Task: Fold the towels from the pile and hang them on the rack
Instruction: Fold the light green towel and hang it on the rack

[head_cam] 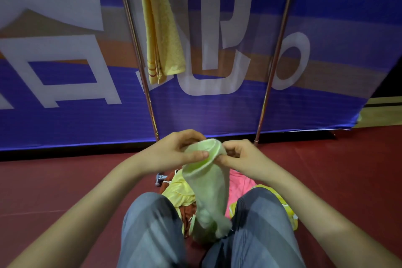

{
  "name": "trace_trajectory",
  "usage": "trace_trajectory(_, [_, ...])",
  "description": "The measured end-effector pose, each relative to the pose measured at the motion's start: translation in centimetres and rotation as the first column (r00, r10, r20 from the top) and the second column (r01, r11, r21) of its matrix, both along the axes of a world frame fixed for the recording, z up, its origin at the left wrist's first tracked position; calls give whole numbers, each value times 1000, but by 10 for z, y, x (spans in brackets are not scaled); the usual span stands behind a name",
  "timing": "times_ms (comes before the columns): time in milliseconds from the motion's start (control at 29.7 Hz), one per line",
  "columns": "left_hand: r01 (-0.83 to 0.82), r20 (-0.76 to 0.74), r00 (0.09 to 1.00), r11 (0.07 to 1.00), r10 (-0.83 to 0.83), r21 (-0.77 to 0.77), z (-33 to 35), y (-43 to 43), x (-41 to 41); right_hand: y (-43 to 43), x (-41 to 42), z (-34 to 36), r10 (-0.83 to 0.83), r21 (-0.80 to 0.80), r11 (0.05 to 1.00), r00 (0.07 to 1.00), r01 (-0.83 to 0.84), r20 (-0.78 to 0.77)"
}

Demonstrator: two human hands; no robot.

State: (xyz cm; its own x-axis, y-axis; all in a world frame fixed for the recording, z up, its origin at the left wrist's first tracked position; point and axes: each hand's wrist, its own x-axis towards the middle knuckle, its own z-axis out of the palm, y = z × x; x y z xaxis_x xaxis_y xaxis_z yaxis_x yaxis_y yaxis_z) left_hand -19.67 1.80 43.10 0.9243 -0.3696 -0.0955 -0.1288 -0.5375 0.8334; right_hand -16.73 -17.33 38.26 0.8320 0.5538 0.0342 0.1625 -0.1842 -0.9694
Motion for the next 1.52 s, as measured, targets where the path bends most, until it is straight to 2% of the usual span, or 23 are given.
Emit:
trace_trajectory(269, [-17, 185, 982, 966, -33, 259, 4, -16, 0, 7, -4, 5, 20, -27, 999, 996, -18, 84])
trace_trajectory(640, [-96, 333, 942, 922, -37, 374, -2, -18, 2, 5, -2, -5, -32, 7, 999, 999, 32, 19])
trace_trajectory(741, [-123, 414, 908, 907, -60, 402, 0, -21, 1, 6, -2, -9, -9, 81, 997, 999, 12, -35])
trace_trajectory(842, [-128, 453, 889, 915, -65, 383, 4, -21, 1, 4, -2, -16, 29, 80, 997, 994, -21, -106])
trace_trajectory(977, [-121, 503, 862, 941, -58, 315, 14, -15, 3, 1, -2, -34, 108, -41, 992, 976, -117, -187])
trace_trajectory(1280, [-266, 590, 798, 952, 127, 154, 46, 17, 8, -5, 3, -88, 141, -258, 942, 952, -214, -273])
trace_trajectory(1448, [-378, 717, 669, 920, 197, 100, 74, 37, 11, 3, -1, -114, 128, -293, 930, 944, -220, -303])
trace_trajectory(1515, [-405, 743, 638, 909, 203, 101, 78, 46, 11, 4, -1, -118, 85, -278, 946, 957, -165, -278])
